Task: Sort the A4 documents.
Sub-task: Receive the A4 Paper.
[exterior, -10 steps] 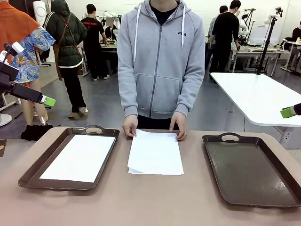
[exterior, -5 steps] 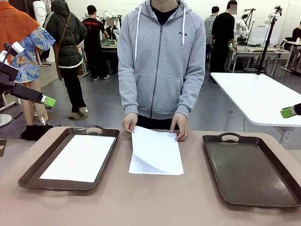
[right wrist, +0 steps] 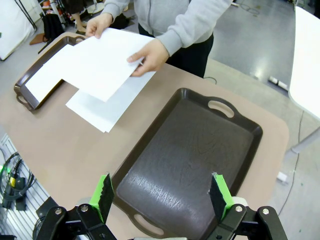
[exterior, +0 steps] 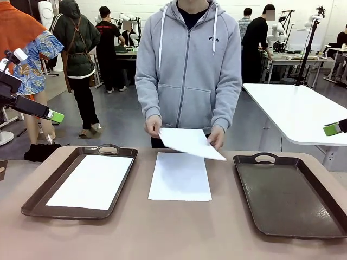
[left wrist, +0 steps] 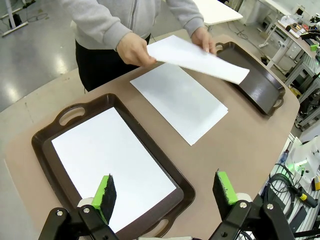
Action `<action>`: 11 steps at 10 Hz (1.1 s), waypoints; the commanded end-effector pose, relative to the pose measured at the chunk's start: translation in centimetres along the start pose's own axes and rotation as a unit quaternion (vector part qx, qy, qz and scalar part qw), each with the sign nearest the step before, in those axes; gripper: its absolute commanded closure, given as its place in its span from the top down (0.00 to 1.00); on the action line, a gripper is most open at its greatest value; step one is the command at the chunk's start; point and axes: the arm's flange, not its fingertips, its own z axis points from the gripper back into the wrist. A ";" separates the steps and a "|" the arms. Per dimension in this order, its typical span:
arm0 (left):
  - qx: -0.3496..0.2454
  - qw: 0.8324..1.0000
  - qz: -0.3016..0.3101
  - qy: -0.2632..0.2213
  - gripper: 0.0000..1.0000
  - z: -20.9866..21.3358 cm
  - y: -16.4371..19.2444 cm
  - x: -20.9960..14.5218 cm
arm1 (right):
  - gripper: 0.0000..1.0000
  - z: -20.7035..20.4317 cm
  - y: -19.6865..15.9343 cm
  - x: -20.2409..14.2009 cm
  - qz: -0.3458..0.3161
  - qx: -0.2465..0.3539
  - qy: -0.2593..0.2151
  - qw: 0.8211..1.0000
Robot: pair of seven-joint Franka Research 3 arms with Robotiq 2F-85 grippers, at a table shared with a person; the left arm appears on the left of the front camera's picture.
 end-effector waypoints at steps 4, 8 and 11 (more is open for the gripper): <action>-0.005 1.000 -0.001 0.000 1.00 -0.1 0.1 -0.1 | 1.00 -0.2 0.0 0.0 0.000 0.007 -0.001 1.000; -0.005 1.000 -0.001 0.000 1.00 -0.1 0.1 -0.1 | 1.00 -0.2 0.0 0.0 0.000 0.007 -0.001 1.000; -0.005 1.000 -0.001 0.000 1.00 -0.1 0.1 -0.1 | 1.00 -0.2 0.0 0.0 0.000 0.007 -0.001 1.000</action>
